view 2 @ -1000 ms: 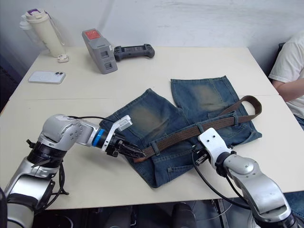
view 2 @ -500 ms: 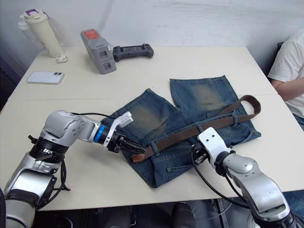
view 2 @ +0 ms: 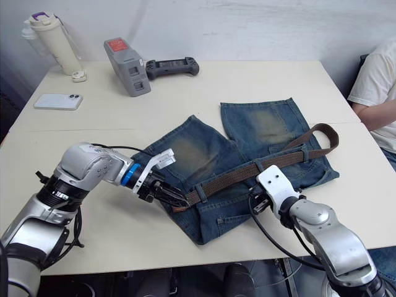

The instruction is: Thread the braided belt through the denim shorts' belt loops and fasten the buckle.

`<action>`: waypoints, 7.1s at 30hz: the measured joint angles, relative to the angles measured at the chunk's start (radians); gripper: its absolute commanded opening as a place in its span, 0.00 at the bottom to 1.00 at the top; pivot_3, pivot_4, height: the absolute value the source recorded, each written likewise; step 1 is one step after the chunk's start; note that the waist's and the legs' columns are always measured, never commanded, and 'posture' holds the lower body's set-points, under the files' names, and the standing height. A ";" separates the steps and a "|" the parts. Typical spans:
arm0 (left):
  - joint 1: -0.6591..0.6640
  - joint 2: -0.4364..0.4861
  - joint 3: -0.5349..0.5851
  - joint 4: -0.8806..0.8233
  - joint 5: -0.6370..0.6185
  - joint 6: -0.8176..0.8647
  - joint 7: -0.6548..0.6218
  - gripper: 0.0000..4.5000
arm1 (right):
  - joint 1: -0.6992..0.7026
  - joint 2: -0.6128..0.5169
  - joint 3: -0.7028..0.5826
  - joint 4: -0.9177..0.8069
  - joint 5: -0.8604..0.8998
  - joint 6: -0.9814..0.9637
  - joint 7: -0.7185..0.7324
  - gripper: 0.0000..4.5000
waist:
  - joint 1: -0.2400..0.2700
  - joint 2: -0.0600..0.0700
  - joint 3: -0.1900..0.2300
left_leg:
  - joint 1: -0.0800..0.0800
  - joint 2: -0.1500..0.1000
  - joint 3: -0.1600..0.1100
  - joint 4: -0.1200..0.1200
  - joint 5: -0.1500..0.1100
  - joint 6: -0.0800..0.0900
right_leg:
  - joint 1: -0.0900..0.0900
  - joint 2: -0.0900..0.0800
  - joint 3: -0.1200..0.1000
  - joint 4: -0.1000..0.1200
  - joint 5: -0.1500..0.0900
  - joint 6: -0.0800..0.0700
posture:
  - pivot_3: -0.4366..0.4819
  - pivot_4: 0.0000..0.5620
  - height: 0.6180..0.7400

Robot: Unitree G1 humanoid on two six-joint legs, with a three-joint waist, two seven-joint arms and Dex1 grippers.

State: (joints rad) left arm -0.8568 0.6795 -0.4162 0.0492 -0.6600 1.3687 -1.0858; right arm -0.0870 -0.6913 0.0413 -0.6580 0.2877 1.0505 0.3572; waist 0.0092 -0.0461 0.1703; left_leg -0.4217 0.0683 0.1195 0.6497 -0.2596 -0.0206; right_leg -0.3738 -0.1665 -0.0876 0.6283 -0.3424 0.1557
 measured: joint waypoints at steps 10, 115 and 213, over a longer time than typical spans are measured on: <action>-0.014 -0.008 -0.027 0.063 0.033 -0.026 -0.028 0.52 | -0.002 0.007 -0.001 -0.001 0.000 0.006 0.000 0.00 | -0.004 0.000 0.000 | 0.000 0.000 0.000 0.000 0.000 0.000 | 0.000 0.000 0.000 0.000 0.000 0.000 | 0.48 0.27 1.00; 0.462 0.599 0.151 0.411 0.073 -0.269 -0.416 0.01 | -0.075 0.037 0.017 0.070 -0.032 0.015 0.053 0.00 | -0.018 -0.002 -0.002 | 0.001 0.003 0.001 -0.002 -0.002 -0.002 | -0.003 0.001 -0.002 0.001 -0.001 -0.004 | 0.48 0.27 1.00; 0.205 -0.171 -0.197 -0.171 0.643 -1.007 -0.151 0.30 | 0.344 -0.530 -0.901 -0.040 0.397 0.117 0.623 1.00 | 0.024 0.018 0.001 | 0.000 0.015 0.000 0.011 -0.010 -0.009 | -0.001 0.007 -0.018 0.008 -0.007 -0.013 | 0.48 0.27 1.00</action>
State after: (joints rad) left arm -0.6522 0.5083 -0.6135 -0.1221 -0.0168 0.3612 -1.2364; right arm 0.2567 -1.2216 -0.8600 -0.6983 0.6849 1.1670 0.9807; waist 0.0330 -0.0280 0.1713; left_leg -0.4215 0.0832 0.1193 0.6609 -0.2694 -0.0298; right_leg -0.3751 -0.1594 -0.1056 0.6368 -0.3497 0.1424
